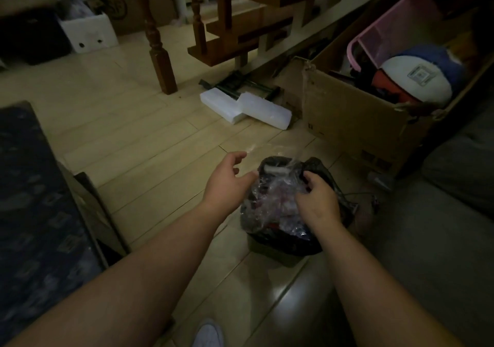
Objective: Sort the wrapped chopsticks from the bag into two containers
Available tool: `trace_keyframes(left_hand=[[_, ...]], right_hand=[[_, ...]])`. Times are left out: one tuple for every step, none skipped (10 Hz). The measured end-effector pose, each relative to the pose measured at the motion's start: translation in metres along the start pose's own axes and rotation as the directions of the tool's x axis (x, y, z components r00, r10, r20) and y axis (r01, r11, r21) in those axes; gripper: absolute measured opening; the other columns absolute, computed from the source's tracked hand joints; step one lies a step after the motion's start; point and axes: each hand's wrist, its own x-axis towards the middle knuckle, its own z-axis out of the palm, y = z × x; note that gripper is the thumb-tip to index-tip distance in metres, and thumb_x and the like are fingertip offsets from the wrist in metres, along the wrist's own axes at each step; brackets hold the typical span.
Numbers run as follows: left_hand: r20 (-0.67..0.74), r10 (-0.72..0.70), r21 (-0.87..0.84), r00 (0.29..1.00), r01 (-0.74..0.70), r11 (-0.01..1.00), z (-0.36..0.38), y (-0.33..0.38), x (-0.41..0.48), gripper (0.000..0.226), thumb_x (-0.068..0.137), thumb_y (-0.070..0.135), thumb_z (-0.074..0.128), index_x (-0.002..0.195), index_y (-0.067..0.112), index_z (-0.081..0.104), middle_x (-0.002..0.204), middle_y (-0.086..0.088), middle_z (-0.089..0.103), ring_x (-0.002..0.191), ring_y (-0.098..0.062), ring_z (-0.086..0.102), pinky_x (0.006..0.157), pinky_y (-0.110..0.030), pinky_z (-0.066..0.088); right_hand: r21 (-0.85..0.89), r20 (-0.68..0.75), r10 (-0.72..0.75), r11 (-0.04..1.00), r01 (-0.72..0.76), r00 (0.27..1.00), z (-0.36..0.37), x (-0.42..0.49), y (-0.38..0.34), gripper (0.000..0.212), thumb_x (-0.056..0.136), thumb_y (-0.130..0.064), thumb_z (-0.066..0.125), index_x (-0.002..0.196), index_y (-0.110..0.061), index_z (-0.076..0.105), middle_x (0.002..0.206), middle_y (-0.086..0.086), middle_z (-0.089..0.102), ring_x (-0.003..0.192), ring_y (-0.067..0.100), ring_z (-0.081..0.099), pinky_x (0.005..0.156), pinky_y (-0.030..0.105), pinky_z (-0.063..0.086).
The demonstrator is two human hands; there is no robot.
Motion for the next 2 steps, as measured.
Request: trace_keyframes(left_hand=[[-0.009,0.022,0.001,1.0,-0.022,1.0,-0.0079,0.0071,-0.0042,0.05,0.091,0.032,0.07,0.136,0.029,0.051,0.126,0.016,0.052,0.12,-0.01,0.051,0.101,-0.038,0.047],[-0.045,0.013,0.0,0.999,-0.013,1.0,-0.017,0.0138,-0.0066,0.048,0.091,0.032,0.069,0.136,0.031,0.051,0.124,0.018,0.051,0.119,-0.009,0.051,0.102,-0.04,0.048]], right_hand=[[0.016,-0.009,-0.046,0.999,0.046,0.999,-0.0032,-0.0015,-0.0082,0.051,0.097,-0.016,0.055,0.146,-0.021,0.044,0.146,0.004,0.048,0.13,0.024,0.049,0.102,0.035,0.043],[0.076,-0.036,-0.07,0.995,0.072,0.997,-0.0077,-0.0031,-0.0165,0.047,0.097,-0.015,0.054,0.143,-0.022,0.048,0.144,0.002,0.051,0.129,0.021,0.05,0.102,0.035,0.044]])
